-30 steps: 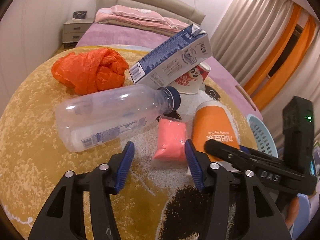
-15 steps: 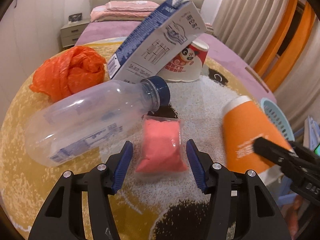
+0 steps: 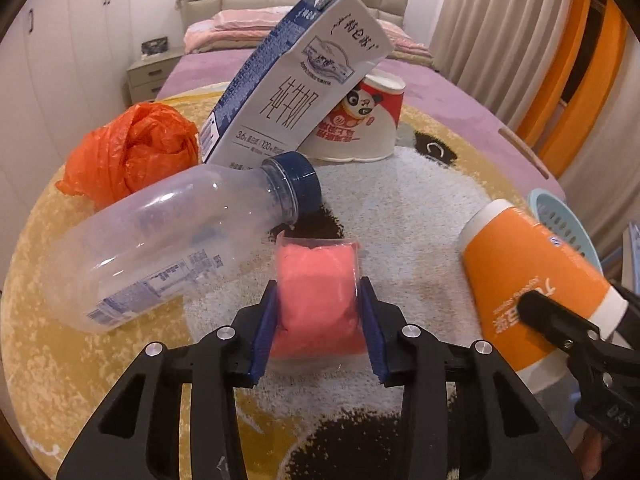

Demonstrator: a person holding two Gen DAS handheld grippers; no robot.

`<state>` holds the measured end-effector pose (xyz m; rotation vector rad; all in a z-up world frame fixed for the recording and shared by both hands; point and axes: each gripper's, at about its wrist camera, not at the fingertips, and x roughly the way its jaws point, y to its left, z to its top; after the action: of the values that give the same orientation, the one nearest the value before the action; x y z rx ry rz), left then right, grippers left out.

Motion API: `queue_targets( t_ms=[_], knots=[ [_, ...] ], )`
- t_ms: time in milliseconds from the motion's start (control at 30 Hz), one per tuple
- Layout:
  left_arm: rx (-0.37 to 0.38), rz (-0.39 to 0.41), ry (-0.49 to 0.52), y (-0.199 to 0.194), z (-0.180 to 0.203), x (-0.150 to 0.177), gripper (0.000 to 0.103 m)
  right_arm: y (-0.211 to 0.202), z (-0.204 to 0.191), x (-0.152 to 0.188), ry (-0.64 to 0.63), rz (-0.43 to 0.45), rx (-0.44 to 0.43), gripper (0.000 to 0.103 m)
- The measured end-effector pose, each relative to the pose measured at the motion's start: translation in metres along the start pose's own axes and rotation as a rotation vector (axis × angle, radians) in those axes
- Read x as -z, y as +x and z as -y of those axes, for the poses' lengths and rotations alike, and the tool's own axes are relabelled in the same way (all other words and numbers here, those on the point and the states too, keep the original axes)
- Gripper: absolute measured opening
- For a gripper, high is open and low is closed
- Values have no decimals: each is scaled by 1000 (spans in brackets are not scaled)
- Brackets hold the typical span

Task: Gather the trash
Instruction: 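Grasp the pink packet with the left tool while the right tool grasps the orange paper cup, then carry the pink packet and orange cup over the blue basket and release both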

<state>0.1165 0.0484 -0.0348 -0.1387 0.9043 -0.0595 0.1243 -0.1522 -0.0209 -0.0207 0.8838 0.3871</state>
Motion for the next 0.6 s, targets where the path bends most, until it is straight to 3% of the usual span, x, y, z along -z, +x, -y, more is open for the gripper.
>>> queue_targets(
  t_ms=[133, 400, 467, 600],
  knots=[
    [15, 24, 10, -7, 8, 1, 38, 1, 10, 6, 74, -18, -99, 48],
    [33, 32, 30, -11, 24, 5, 37, -2, 20, 19, 141, -12, -161, 48],
    [46, 38, 32, -14, 27, 6, 37, -8, 23, 20, 144, 2, -165, 41],
    [71, 54, 44, -19, 39, 5, 37, -22, 31, 22, 149, 40, -150, 37]
  ],
)
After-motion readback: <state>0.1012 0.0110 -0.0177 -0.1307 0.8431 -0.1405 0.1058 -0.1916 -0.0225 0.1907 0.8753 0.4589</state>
